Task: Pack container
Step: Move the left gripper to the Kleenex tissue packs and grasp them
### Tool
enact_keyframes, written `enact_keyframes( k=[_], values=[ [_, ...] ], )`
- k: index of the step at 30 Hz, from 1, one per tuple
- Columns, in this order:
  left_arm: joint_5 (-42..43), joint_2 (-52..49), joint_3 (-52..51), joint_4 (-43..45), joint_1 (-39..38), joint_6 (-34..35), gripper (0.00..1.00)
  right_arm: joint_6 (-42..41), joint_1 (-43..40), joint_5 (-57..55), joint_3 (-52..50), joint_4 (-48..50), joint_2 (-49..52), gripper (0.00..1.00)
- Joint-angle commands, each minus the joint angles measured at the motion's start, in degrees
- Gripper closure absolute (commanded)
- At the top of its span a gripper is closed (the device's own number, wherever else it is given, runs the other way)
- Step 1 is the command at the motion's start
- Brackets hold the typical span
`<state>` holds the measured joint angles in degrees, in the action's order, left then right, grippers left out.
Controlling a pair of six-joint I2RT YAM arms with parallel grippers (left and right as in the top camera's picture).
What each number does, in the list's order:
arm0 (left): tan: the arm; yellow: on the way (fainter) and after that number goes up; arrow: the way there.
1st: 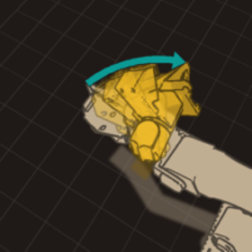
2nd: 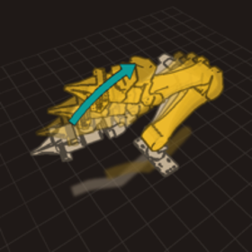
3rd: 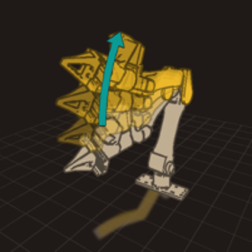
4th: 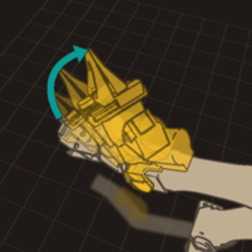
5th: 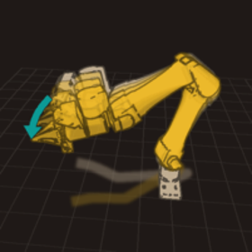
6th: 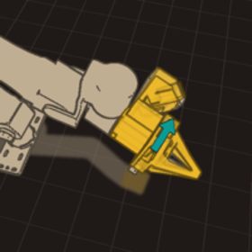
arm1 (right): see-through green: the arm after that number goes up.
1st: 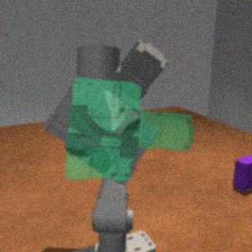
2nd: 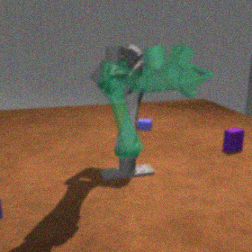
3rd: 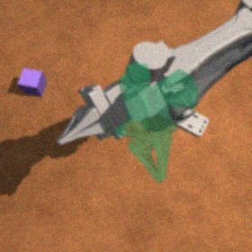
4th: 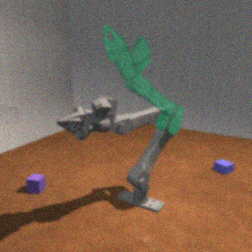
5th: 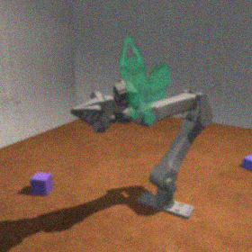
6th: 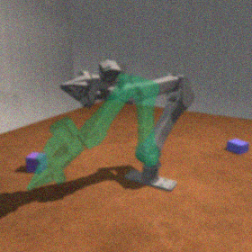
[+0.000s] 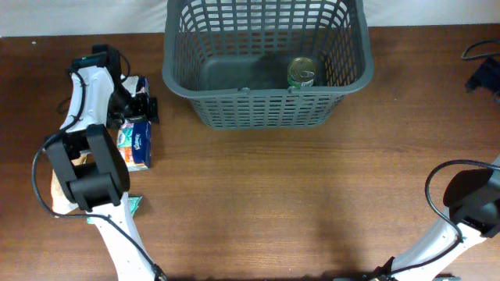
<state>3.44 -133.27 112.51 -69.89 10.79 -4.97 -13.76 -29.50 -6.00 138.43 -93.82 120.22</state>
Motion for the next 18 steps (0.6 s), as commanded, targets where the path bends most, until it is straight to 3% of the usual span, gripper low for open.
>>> enact_keyframes(
  k=[1,11,14,18],
  values=[
    [-0.20,-3.32,0.02,0.55,0.07,-0.68,0.00,-0.70,-0.17,0.15,-0.28,0.20,-0.59,0.01],
    [-0.20,-7.45,0.02,0.72,0.07,-0.68,0.00,-0.70,-0.17,0.17,-0.28,0.20,-0.59,0.01],
    [-0.22,-7.43,0.04,0.44,0.07,1.16,0.39,-0.70,-0.17,0.15,-0.28,0.20,-0.59,0.01],
    [-0.24,-7.39,0.07,-0.09,0.13,3.74,0.83,-0.70,-0.15,0.15,-0.28,0.20,-0.59,0.01]
  ],
)
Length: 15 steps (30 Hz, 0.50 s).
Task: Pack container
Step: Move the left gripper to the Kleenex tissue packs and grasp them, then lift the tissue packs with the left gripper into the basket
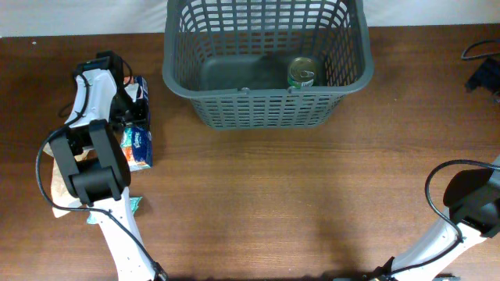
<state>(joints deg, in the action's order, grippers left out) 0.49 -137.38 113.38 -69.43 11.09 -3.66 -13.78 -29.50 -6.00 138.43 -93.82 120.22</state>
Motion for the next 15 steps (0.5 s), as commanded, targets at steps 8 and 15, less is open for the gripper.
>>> enact_keyframes(
  k=[8,15],
  values=[
    [-1.90,-1.18,0.79,-3.41,0.00,8.28,0.98,-0.68,-0.17,0.15,-0.28,0.20,-0.59,0.01],
    [-4.83,7.41,8.98,-6.51,1.51,10.10,0.98,-0.68,-0.17,0.15,-0.28,0.20,-0.59,0.01]
  ],
)
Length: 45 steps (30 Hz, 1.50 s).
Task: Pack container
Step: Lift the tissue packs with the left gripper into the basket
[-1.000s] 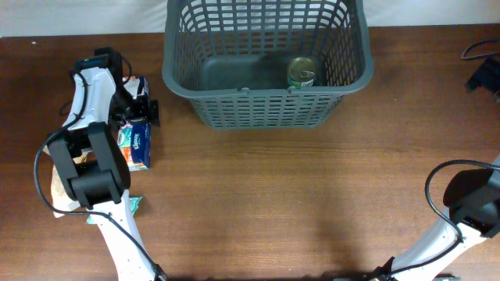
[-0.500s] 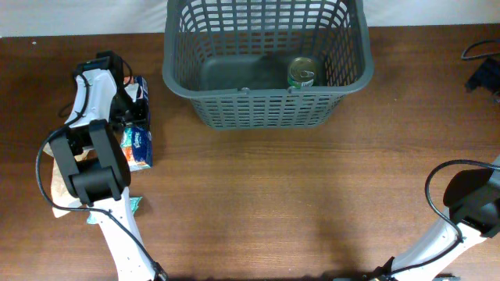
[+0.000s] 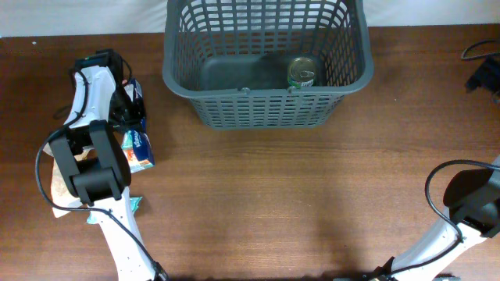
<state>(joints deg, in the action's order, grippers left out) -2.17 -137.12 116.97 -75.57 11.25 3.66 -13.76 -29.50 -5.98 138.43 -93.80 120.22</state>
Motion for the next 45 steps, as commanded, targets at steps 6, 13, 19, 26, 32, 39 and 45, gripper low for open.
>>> enact_keyframes(
  k=[6,13,19,26,32,39,45],
  values=[
    [-2.16,19.74,15.72,-1.29,2.27,7.08,0.98,-0.70,-0.17,0.15,-0.28,0.17,-0.59,0.01],
    [-2.16,34.64,25.29,2.97,-0.37,14.49,0.98,-0.70,-0.15,0.15,-0.28,0.17,-0.59,0.01],
    [-2.21,40.72,26.27,9.81,-7.98,14.78,0.98,-0.70,-0.15,0.15,-0.28,0.17,-0.59,0.01],
    [-6.27,38.29,26.27,16.98,-20.22,14.75,0.98,-0.70,-0.17,0.13,-0.28,0.17,-0.59,0.01],
    [-8.76,31.58,26.27,23.71,-26.27,14.75,0.98,-0.70,-0.15,0.15,-0.28,0.17,-0.59,0.01],
    [-8.81,22.67,26.27,27.26,-31.58,14.99,0.98,-0.70,-0.17,0.15,-0.28,0.17,-0.59,0.01],
    [-9.90,16.26,26.27,28.61,-33.62,14.99,0.98,-0.70,-0.15,0.15,-0.28,0.17,-0.59,0.01]
  ],
)
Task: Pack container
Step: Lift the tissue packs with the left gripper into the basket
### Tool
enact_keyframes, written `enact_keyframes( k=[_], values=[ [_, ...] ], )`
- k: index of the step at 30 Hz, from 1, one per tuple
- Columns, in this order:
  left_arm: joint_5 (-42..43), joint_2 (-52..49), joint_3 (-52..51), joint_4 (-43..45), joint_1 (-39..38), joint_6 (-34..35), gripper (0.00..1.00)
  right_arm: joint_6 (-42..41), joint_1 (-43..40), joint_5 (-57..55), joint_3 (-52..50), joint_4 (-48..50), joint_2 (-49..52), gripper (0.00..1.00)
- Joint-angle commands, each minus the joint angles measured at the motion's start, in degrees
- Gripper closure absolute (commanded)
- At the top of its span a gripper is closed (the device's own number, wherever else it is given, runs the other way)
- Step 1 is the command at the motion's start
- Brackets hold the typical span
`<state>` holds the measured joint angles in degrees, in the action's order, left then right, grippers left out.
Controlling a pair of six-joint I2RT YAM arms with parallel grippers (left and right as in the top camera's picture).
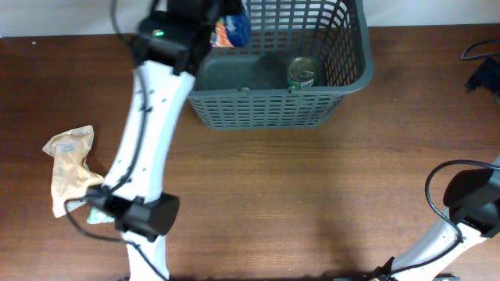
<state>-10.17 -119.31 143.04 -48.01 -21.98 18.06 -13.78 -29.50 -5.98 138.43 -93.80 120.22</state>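
My left arm reaches up over the grey basket. Its gripper hangs above the basket's left half, shut on an orange and blue tissue pack, which is partly hidden by the wrist. A green-labelled can stands upright inside the basket at the right. On the table at the far left lies a crumpled tan paper bag. Only the folded right arm shows at the lower right corner; its fingers are out of view.
A small teal packet peeks out beside the left arm's base, below the paper bag. A black object with a cable sits at the right edge. The white wall edge runs behind the basket.
The left gripper was down at the tissue pack on the table's left side. Now it holds the pack high over the basket's left half. The paper bag is uncovered. The right arm has not moved.
The left gripper stood at the far end of the tissue pack on the left of the table, and the pack shifted and turned slightly across these moments. Now the pack is off the table, held over the basket, which holds the can throughout.
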Motion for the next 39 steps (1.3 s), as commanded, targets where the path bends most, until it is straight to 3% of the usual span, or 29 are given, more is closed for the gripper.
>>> enact_keyframes(
  k=[1,18,21,22,24,27,36,39],
  values=[
    [-1.86,-2.64,0.20,0.90,-0.46,0.59,0.98,-0.68,-0.17,0.15,-0.28,0.17,-0.59,0.01],
    [-1.75,-14.19,0.13,-8.11,-0.63,0.57,0.97,-0.68,-0.17,0.13,-0.28,0.17,-0.59,0.01],
    [-1.68,-14.47,0.13,-9.31,-0.63,0.57,0.88,-0.68,-0.17,0.15,-0.28,0.17,-0.59,0.01],
    [-1.68,-14.56,0.13,-9.60,-0.63,0.57,0.81,-0.68,-0.17,0.13,-0.28,0.17,-0.59,0.01],
    [-1.66,-14.62,0.13,-9.88,-0.63,0.57,0.58,-0.68,-0.17,0.15,-0.28,0.17,-0.59,0.01],
    [-1.66,-14.62,0.13,-9.86,-0.63,0.57,0.42,-0.68,-0.17,0.13,-0.28,0.17,-0.59,0.01],
    [-1.68,-14.05,0.37,-10.16,-0.63,0.52,0.37,-0.68,-0.17,0.15,-0.28,0.17,-0.59,0.01],
    [-1.68,-12.41,0.76,-10.23,-0.50,0.52,0.28,-0.68,-0.17,0.15,-0.28,0.17,-0.59,0.01]
  ],
)
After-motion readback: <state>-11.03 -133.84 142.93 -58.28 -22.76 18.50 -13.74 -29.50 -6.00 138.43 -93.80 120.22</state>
